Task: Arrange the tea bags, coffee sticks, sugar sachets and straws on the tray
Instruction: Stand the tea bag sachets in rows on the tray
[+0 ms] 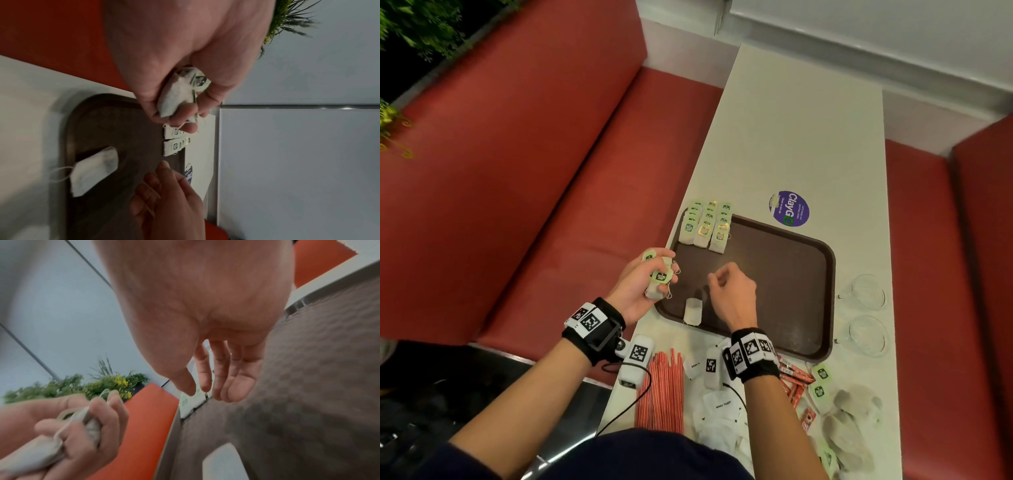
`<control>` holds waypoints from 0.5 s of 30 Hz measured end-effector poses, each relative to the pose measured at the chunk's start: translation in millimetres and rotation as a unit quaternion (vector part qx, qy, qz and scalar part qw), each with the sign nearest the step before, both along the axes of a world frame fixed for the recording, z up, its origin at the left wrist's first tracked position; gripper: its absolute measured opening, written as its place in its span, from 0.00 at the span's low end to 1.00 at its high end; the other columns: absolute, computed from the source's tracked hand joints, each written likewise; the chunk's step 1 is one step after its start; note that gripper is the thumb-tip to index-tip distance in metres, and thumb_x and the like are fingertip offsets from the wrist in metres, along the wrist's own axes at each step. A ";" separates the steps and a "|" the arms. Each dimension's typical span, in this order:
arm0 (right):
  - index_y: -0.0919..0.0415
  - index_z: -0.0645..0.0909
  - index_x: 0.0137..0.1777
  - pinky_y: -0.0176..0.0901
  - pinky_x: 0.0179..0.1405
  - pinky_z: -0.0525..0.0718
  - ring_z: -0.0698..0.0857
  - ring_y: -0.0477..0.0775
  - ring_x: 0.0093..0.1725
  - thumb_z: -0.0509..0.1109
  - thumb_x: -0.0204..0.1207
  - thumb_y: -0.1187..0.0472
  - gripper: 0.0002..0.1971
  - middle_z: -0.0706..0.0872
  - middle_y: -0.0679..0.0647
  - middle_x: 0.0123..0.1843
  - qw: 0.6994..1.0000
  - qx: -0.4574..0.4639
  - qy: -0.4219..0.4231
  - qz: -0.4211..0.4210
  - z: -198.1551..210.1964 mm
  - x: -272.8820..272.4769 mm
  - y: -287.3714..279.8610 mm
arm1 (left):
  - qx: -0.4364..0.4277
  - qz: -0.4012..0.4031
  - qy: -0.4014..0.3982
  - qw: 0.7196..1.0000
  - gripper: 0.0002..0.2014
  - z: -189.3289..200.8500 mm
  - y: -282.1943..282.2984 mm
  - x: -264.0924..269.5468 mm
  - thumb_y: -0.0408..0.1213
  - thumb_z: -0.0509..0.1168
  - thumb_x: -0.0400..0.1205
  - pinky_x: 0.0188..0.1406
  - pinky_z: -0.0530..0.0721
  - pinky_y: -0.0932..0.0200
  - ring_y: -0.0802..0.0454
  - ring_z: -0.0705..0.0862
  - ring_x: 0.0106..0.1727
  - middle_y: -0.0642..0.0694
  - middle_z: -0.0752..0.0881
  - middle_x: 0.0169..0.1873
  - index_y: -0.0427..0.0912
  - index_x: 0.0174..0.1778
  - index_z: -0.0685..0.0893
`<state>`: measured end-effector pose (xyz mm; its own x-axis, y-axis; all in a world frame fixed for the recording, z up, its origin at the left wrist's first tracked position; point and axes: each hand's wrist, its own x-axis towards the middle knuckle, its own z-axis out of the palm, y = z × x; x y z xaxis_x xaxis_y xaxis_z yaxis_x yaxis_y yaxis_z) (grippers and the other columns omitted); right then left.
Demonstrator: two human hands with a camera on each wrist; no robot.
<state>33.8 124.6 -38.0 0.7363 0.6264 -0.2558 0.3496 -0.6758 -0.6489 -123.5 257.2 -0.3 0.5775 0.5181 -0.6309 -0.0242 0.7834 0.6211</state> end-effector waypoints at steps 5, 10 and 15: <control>0.53 0.76 0.60 0.58 0.59 0.84 0.86 0.66 0.61 0.69 0.84 0.34 0.22 0.86 0.57 0.59 0.988 -0.142 -0.023 0.051 -1.6 -41.2 -13.1 | 0.005 -0.018 0.029 0.999 0.07 -13.0 -12.7 -18.6 0.25 0.66 0.85 0.16 0.71 0.64 0.49 0.83 0.35 0.39 0.86 0.42 0.40 0.54 0.84; 0.52 0.72 0.65 0.66 0.69 0.80 0.84 0.71 0.69 0.69 0.86 0.44 0.17 0.91 0.62 0.62 0.972 -0.207 -0.053 0.093 -6.9 -57.5 -17.1 | 0.054 -0.038 0.071 0.995 0.10 -21.9 -26.3 -34.5 0.36 0.81 0.82 0.13 0.68 0.65 0.51 0.82 0.32 0.41 0.86 0.38 0.43 0.47 0.84; 0.48 0.80 0.51 0.54 0.59 0.87 0.89 0.59 0.55 0.72 0.85 0.58 0.04 0.90 0.48 0.49 0.992 -0.074 0.092 0.052 4.4 -49.2 -19.6 | 0.172 -0.071 0.121 0.975 0.15 -24.6 -34.5 -40.7 0.46 0.85 0.78 0.20 0.68 0.62 0.51 0.82 0.31 0.44 0.87 0.37 0.43 0.44 0.87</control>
<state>-15.4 105.0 -33.6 0.6016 0.6421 -0.4751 0.3073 -0.7351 -0.6043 -164.1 222.8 -24.8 0.5136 0.6495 -0.5607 0.2495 0.5122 0.8218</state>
